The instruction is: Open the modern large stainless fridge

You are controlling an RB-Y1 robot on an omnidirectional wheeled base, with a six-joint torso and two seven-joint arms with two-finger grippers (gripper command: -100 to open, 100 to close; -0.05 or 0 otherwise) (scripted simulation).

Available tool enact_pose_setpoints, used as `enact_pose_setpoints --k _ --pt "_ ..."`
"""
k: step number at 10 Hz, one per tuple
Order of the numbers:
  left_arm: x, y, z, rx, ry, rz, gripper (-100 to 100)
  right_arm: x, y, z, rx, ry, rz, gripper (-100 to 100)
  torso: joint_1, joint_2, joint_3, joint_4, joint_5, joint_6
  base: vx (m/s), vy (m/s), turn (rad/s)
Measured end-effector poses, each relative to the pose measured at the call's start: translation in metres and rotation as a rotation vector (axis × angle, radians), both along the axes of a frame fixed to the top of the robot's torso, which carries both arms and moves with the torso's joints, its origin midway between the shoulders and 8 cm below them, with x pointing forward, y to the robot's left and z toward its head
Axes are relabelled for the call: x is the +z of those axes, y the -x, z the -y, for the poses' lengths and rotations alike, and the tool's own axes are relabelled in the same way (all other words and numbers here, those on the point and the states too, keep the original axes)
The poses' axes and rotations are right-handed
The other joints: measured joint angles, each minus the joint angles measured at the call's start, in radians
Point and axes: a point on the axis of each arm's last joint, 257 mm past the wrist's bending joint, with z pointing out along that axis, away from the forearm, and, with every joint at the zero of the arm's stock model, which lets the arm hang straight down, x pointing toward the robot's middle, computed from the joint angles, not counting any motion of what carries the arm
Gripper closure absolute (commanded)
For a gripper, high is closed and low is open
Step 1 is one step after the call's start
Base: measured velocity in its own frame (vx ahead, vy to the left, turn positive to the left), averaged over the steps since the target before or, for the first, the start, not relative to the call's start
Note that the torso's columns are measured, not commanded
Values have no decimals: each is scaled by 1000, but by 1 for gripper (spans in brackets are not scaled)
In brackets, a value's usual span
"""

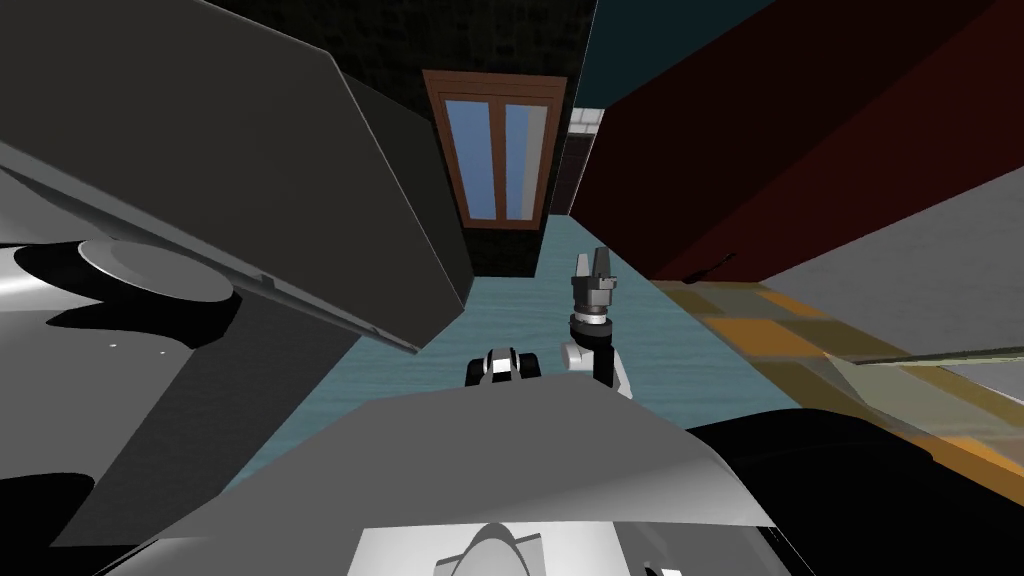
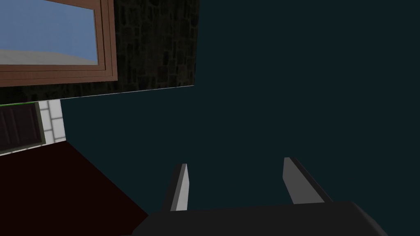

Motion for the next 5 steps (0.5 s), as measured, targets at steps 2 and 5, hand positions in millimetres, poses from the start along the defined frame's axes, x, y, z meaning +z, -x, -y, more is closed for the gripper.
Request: enact_pose_setpoints --k 2,5 --pt "4 -21 23 -21 0 -7 100 0 0 0 0 0 0 0 -1 -4 -4 3 -5 -6 32 -7 296" --pt "4 -47 61 -47 -7 -19 100 0 0 0 0 0 0 0 0 -3 -3 3 -4 -6 50 -4 206"
